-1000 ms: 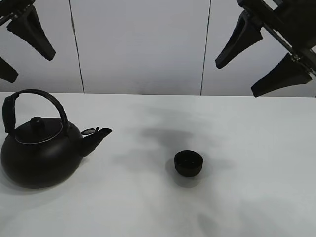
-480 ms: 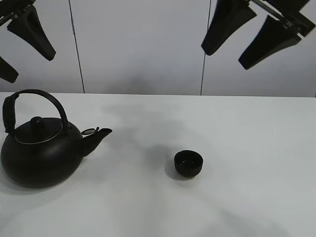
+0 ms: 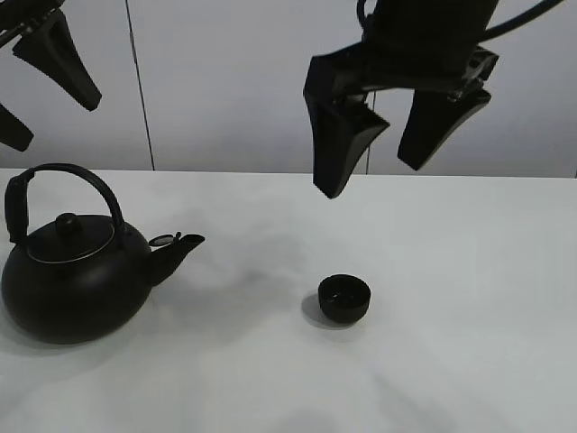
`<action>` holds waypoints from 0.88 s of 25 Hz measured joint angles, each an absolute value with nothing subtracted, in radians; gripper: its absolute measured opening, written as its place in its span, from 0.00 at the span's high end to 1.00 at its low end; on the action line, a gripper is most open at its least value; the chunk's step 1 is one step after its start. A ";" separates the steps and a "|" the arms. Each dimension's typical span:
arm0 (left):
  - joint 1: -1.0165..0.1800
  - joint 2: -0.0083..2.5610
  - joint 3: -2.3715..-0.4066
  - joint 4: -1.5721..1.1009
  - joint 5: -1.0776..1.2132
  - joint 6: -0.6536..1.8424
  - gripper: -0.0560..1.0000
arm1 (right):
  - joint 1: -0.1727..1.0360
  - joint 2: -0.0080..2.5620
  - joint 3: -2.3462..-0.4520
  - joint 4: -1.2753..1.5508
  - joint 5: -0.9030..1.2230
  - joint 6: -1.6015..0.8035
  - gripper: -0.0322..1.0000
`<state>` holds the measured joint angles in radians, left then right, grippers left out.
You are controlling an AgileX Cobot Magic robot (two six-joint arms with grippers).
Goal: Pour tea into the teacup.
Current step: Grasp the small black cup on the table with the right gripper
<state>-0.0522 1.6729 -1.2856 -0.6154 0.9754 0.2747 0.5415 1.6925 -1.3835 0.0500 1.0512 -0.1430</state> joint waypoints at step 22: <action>-0.052 1.673 -1.286 -0.616 0.975 0.275 0.40 | 0.543 1.969 -1.387 0.000 0.878 0.009 0.34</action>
